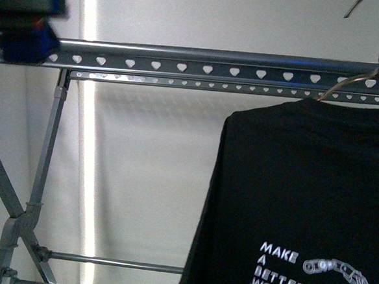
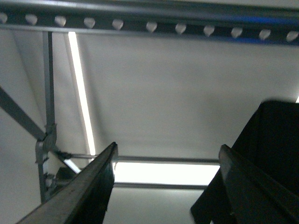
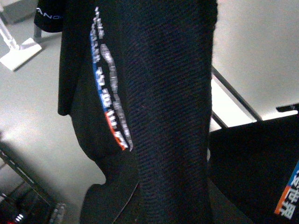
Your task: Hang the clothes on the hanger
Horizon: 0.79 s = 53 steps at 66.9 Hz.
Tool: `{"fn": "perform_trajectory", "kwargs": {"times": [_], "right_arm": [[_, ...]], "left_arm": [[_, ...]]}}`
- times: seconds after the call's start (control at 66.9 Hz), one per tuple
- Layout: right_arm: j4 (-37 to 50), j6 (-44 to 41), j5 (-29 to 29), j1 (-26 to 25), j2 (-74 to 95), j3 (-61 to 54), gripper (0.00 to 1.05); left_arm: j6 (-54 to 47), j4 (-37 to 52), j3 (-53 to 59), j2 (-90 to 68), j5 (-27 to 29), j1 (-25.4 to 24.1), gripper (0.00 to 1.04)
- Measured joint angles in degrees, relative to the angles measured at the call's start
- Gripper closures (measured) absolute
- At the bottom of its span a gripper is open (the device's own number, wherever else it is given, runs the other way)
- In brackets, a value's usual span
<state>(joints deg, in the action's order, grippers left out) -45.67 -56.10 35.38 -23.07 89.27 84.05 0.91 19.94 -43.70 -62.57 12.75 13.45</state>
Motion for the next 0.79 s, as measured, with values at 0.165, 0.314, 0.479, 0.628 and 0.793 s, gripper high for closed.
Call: {"fn": "perform_trajectory", "kwargs": {"times": [0.165, 0.314, 0.479, 0.628, 0.793], "right_arm": [[0.3, 10.9, -1.6, 0.8, 2.1, 4.5, 0.95], [1.0, 17.9, -4.6, 2.2, 5.5, 8.1, 0.95], [2.3, 24.1, -8.6, 2.5, 10.9, 12.4, 0.95], [2.9, 27.4, -11.3, 2.2, 15.5, 17.1, 0.95], [2.2, 31.5, -13.4, 1.9, 21.0, 24.9, 0.95]], "left_arm": [[-0.5, 4.8, 11.5, 5.9, -2.5, -3.2, 0.77], [-0.5, 7.6, 19.3, 10.5, -4.7, -5.1, 1.02], [-0.7, 9.4, 25.9, 15.1, -6.7, -7.1, 1.01], [-0.7, 9.7, 30.4, 18.9, -7.9, -8.5, 1.01], [-0.7, 9.4, 34.7, 24.2, -12.4, -13.3, 1.01]]}}
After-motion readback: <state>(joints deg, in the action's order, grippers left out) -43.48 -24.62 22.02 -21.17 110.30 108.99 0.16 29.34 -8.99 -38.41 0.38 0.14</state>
